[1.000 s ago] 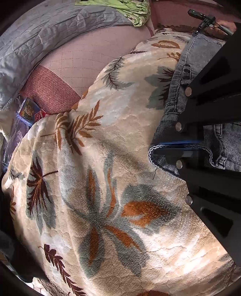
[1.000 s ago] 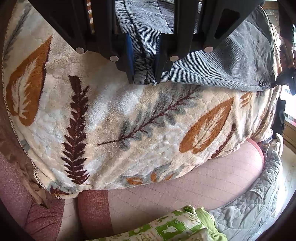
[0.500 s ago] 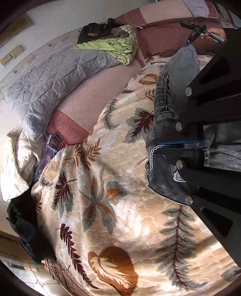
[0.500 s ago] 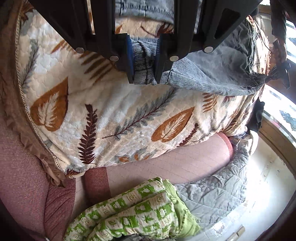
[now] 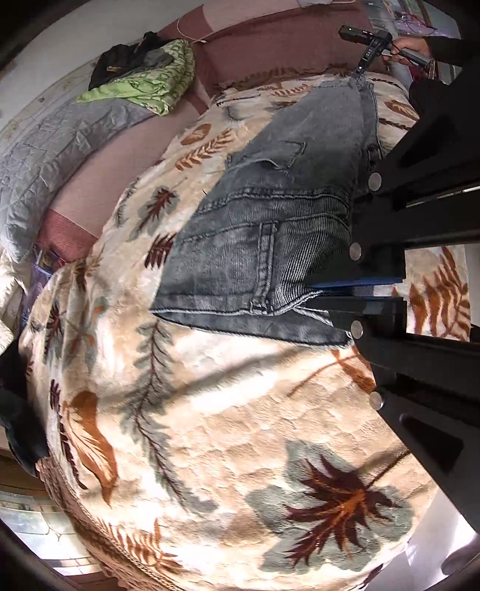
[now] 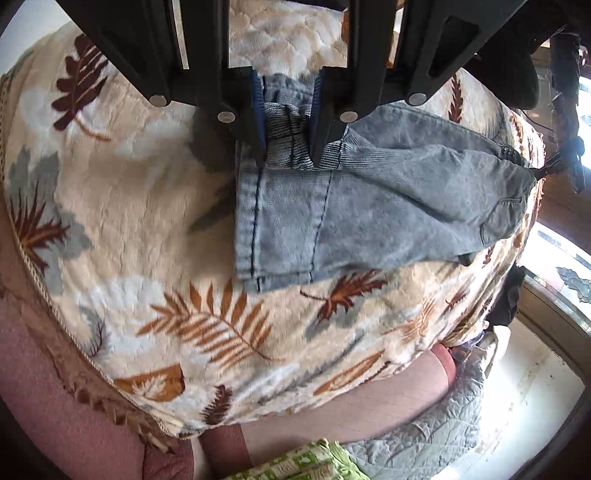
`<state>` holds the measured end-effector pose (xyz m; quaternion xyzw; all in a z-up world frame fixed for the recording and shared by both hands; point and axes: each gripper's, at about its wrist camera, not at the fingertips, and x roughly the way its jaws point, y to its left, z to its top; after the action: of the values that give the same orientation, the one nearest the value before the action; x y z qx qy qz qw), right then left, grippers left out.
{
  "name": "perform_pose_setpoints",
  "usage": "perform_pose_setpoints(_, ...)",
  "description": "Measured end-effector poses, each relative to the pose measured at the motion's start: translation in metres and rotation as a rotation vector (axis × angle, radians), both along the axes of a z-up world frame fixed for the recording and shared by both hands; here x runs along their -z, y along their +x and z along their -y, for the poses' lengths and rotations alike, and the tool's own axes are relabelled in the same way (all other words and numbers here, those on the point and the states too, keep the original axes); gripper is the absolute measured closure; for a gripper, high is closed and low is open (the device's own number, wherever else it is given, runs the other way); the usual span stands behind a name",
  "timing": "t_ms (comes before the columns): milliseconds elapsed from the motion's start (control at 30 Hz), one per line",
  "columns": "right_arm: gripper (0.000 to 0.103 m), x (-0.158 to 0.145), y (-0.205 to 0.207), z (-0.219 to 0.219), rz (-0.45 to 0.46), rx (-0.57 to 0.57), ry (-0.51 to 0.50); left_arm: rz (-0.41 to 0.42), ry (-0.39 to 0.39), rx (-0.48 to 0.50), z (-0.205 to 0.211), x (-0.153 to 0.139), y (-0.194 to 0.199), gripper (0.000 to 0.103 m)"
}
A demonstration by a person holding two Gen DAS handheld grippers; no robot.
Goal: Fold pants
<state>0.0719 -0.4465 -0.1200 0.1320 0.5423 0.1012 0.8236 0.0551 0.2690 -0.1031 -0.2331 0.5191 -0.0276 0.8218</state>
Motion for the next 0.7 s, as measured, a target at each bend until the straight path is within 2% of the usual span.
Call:
perform_pose_setpoints(133,0.08,-0.004,-0.014,0.001,0.026,-0.004,0.004,0.002,-0.012,-0.012,-0.003,0.004,-0.005,0.098)
perform_pose_setpoints(233,0.077,-0.004,-0.018,-0.01,0.012,-0.071,-0.072,-0.009,0.013,0.006,0.001,0.003,-0.005,0.097)
perform_pose_setpoints(300,0.065,0.005,-0.021,-0.013,-0.059,-0.109,-0.092,-0.017,0.01,0.003,-0.001,0.002,-0.006,0.096)
perform_pose_setpoints(333,0.057,0.004,-0.024,-0.011,-0.067,-0.107,-0.094,-0.018,0.009,-0.005,-0.003,0.0,-0.008,0.095)
perform_pose_setpoints(367,0.05,0.001,-0.028,-0.006,-0.066,-0.097,-0.079,-0.01,0.015,-0.013,-0.005,-0.004,-0.011,0.095)
perform_pose_setpoints(400,0.049,-0.005,-0.031,0.001,-0.054,-0.072,-0.062,-0.001,0.033,-0.019,-0.006,-0.01,-0.012,0.095)
perform_pose_setpoints(500,0.042,-0.026,-0.031,0.027,-0.011,0.032,0.031,0.041,0.172,-0.021,-0.002,-0.035,-0.017,0.096)
perform_pose_setpoints(600,0.039,-0.033,-0.009,0.037,-0.001,0.083,0.069,0.105,0.195,0.016,0.016,-0.061,-0.014,0.095)
perform_pose_setpoints(700,0.039,-0.02,0.028,0.031,-0.042,0.092,0.09,0.157,0.198,0.095,0.053,-0.075,-0.003,0.09)
